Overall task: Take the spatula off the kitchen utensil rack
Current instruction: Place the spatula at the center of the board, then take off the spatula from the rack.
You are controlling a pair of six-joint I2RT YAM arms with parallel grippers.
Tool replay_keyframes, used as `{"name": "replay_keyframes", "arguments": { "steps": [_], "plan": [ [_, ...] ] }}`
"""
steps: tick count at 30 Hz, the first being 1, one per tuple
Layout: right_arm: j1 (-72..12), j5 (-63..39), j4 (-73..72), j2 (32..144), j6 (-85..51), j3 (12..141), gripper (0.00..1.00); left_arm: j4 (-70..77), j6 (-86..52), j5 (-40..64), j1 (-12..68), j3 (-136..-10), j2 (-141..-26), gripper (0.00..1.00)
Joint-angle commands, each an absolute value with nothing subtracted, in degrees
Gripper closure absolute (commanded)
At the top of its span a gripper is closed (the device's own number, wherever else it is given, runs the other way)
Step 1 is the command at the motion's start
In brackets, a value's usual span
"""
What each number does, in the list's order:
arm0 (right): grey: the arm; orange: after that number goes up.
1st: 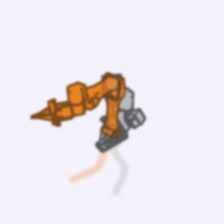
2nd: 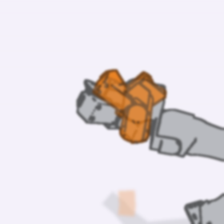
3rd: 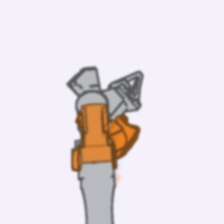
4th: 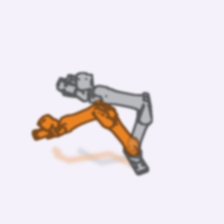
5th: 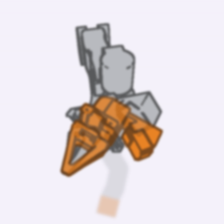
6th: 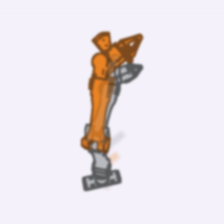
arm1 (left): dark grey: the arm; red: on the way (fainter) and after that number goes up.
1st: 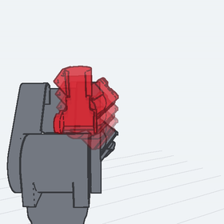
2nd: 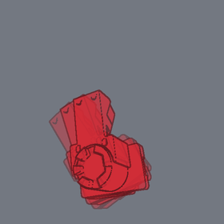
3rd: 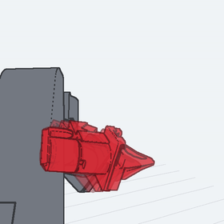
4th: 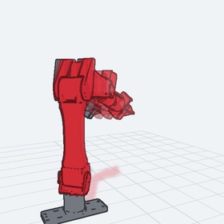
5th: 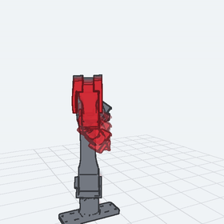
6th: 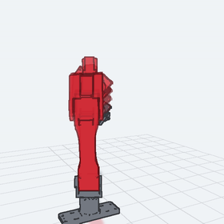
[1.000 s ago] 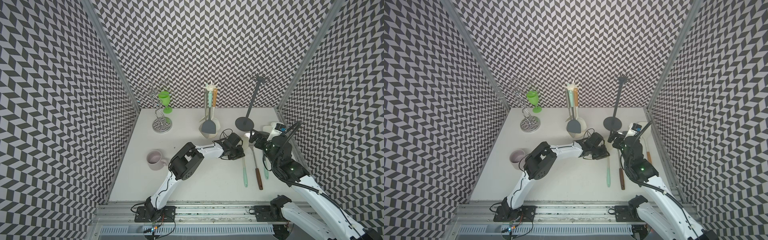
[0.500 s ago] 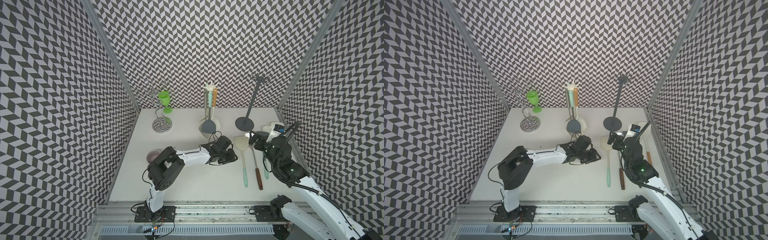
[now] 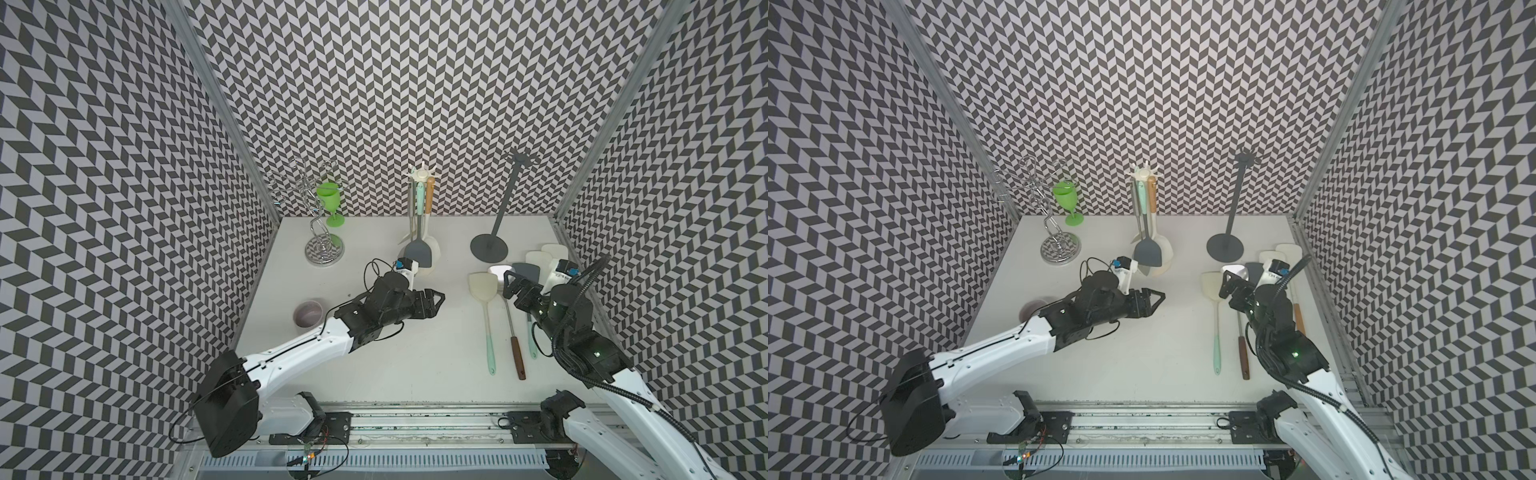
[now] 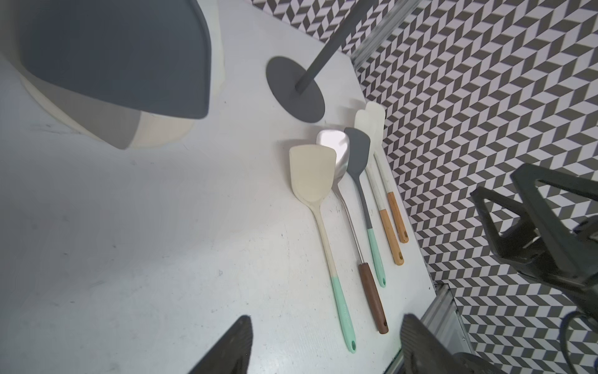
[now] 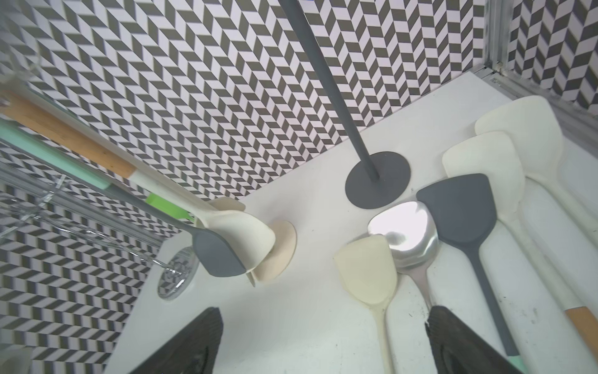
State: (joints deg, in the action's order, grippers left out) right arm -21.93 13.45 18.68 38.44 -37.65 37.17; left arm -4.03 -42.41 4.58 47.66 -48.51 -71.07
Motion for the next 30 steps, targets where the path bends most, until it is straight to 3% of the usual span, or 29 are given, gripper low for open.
{"name": "replay_keyframes", "arguments": {
  "steps": [1,8,12,17,24,30],
  "plan": [
    [-21.61,6.99,13.09,36.23,-44.17,33.91,0.00,-1.92,-35.77,-0.05,46.29,-44.15,-65.78,0.18],
    [-21.53,-2.45,6.57,34.46,-48.14,28.89,0.00,3.52,-32.14,-8.83,45.73,-32.71,-52.29,0.07],
    [-21.53,-5.80,0.08,34.26,-41.87,25.11,0.00,10.33,-31.73,-11.01,45.78,-24.66,-45.43,0.01],
    [-21.53,-4.57,-6.20,32.15,-41.24,20.46,0.00,14.10,-30.73,-14.84,45.56,-17.57,-37.95,0.00],
    [-21.45,-7.52,-13.26,33.50,-35.11,17.80,0.00,17.68,-29.23,-16.44,45.11,-14.77,-35.05,0.00],
    [-20.90,-9.75,-14.69,41.30,-30.41,21.40,0.00,16.44,-31.19,-18.04,44.84,-18.12,-38.55,0.00]
  ]
}}
